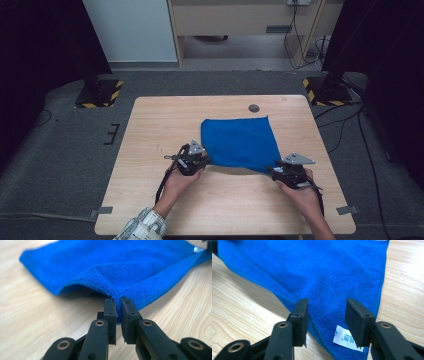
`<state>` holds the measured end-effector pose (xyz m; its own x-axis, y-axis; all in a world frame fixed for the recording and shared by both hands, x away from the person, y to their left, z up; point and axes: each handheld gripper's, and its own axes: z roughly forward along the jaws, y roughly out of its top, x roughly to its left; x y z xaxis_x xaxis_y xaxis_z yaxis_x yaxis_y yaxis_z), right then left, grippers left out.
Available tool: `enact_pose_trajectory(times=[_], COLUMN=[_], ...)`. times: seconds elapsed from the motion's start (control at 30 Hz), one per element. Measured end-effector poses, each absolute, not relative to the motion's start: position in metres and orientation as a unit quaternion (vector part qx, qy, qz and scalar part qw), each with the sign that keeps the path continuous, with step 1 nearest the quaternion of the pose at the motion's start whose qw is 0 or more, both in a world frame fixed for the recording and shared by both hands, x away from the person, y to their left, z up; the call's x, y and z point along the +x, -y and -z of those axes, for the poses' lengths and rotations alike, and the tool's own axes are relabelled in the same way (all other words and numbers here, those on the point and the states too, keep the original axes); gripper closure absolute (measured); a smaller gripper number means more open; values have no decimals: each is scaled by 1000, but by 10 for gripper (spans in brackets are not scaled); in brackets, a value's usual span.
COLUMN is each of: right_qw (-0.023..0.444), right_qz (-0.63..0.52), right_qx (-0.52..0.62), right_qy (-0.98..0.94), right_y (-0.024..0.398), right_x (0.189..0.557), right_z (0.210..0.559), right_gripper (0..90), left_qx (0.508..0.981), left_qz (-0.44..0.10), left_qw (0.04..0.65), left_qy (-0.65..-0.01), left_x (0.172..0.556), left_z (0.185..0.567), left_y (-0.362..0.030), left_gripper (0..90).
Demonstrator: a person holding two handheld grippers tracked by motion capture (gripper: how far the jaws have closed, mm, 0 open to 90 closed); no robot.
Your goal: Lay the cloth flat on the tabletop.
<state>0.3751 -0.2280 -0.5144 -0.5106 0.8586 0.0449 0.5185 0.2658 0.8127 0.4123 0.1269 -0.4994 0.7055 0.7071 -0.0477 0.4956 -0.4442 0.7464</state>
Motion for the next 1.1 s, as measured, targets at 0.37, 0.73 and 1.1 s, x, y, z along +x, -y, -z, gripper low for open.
enact_pose_trajectory(times=[0.37,0.73,1.1], right_qw=[230,223,195], right_qz=[-413,-351,-323], right_qx=[470,498,482], right_qy=[-746,-761,-791], right_y=[243,254,248], right_x=[374,373,365], right_z=[505,517,526], right_gripper=[491,546,617], left_qx=[840,858,857], left_qz=[-133,-141,-137], left_qw=[386,359,376], left_qy=[-357,-339,-326], left_x=[425,414,406], left_z=[517,525,511], left_y=[-129,-126,-134], left_gripper=[666,636,844])
